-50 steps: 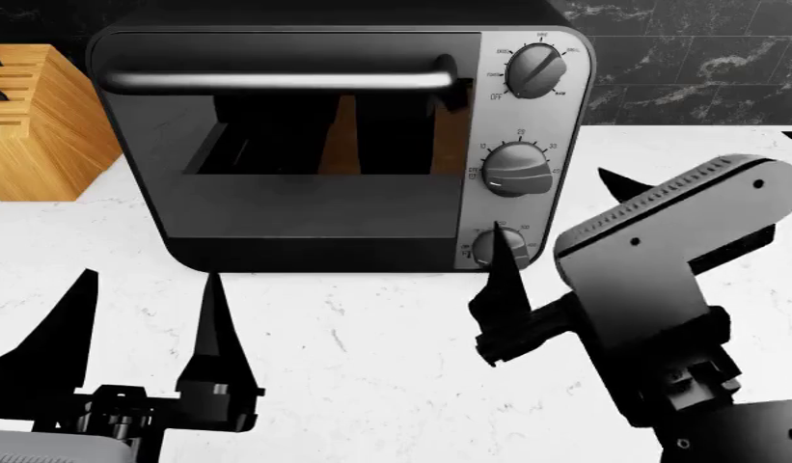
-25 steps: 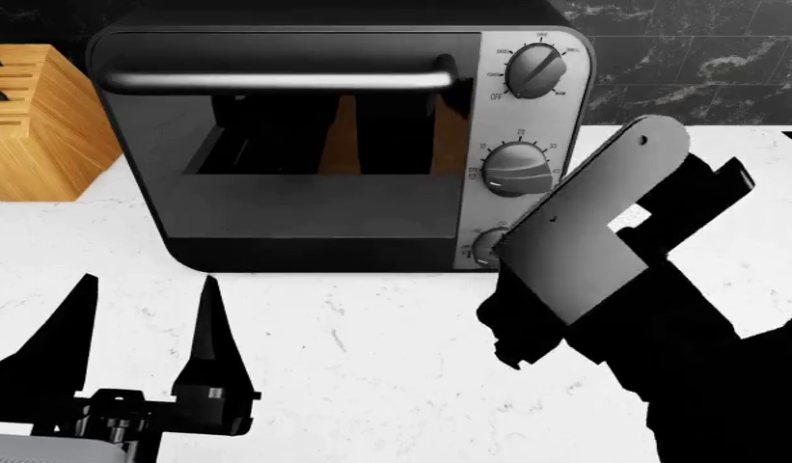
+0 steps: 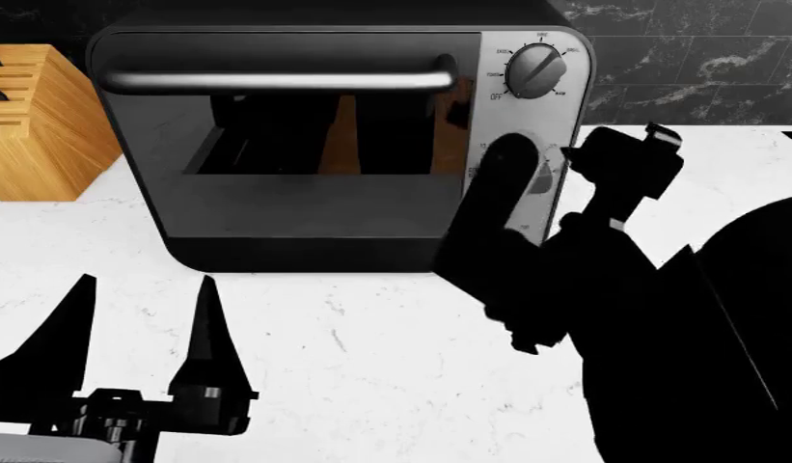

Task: Turn on the toaster oven by setting the timer.

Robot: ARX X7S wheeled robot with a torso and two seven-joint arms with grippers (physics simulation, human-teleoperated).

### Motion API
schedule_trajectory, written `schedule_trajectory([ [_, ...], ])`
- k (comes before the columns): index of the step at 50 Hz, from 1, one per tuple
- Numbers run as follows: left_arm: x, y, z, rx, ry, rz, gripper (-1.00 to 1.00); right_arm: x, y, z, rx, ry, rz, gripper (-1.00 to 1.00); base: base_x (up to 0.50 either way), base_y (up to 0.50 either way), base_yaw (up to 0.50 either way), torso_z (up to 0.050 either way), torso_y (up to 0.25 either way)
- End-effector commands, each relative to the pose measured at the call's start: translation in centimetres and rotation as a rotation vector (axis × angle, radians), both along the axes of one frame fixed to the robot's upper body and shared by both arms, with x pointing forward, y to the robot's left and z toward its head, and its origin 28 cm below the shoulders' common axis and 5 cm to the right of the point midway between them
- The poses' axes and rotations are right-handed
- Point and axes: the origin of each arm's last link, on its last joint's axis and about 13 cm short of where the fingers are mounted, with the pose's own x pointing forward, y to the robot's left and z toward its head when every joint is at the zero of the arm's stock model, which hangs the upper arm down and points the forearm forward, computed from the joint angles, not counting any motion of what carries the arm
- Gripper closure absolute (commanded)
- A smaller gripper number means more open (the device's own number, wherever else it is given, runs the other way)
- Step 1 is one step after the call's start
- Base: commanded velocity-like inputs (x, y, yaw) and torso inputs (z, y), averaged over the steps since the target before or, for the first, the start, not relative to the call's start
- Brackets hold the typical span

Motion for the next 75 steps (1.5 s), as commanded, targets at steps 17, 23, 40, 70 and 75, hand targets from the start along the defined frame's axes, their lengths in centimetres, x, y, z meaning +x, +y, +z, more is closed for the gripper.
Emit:
schedule_trajectory([
  [17, -0.1, 0.0, -0.1, -0.001, 0.003, -0.007, -1.00, 2.3, 1.7, 0.4, -0.273, 0.065, -0.014, -1.00, 0.00, 0.00, 0.00, 0.000, 0.000],
  [23, -0.1, 0.0, 0.0, -0.002, 0.004, -0.007, -1.00, 2.5, 1.9, 0.1, -0.318, 0.071, -0.012, -1.00, 0.00, 0.00, 0.00, 0.000, 0.000],
  [40, -0.2, 0.2, 0.1, -0.005, 0.000, -0.005, -1.00, 3.1, 1.9, 0.2, -0.361, 0.044, -0.054, -1.00, 0.00, 0.00, 0.00, 0.000, 0.000],
  [70, 0.0, 0.2, 0.1, -0.006, -0.003, -0.003, -1.00, 4.1, 2.3, -0.5, -0.310, 0.020, -0.039, -1.00, 0.00, 0.00, 0.00, 0.000, 0.000],
  [75, 0.0, 0.3, 0.1, -0.007, -0.001, -0.001, -1.00, 4.2, 2.4, -0.7, -0.294, 0.024, -0.040, -1.00, 0.00, 0.00, 0.00, 0.000, 0.000],
])
